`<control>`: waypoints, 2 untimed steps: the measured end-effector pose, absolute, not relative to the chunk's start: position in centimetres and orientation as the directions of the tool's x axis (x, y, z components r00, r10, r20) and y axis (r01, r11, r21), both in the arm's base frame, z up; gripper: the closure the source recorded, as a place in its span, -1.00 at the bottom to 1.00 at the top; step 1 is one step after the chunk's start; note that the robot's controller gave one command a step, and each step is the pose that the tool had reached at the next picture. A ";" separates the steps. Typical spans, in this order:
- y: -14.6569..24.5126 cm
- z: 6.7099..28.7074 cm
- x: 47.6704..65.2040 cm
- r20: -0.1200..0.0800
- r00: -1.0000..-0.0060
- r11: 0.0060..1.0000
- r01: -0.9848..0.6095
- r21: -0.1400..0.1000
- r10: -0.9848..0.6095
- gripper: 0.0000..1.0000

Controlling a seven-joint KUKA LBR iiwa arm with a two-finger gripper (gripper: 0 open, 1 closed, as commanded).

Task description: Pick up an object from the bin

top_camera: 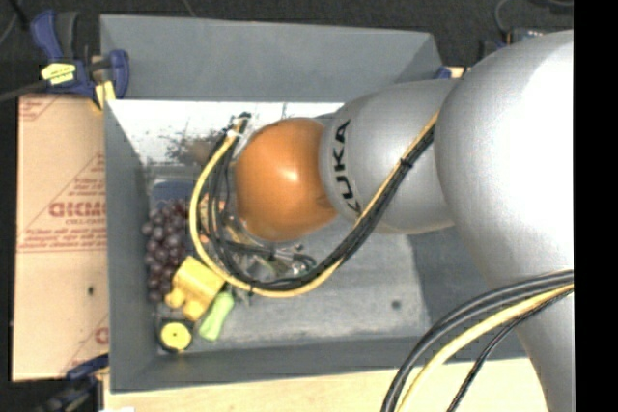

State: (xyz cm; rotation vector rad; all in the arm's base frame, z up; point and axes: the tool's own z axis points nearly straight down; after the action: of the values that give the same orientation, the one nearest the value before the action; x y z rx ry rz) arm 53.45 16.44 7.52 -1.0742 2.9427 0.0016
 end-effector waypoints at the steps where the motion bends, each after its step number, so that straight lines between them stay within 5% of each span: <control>1: 16.4 7.5 53.5 -0.008 -0.765 0.765 -0.644 -0.002 -0.644 1.00; 2: 18.0 9.2 55.3 0.000 -0.749 0.749 -0.663 -0.004 -0.663 1.00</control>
Offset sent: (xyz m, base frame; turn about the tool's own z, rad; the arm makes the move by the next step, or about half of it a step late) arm 0.0216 0.0236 0.0207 -0.0332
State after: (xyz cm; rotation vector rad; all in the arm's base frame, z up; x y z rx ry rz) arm 55.28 18.00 9.16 -1.1125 2.9366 -0.0064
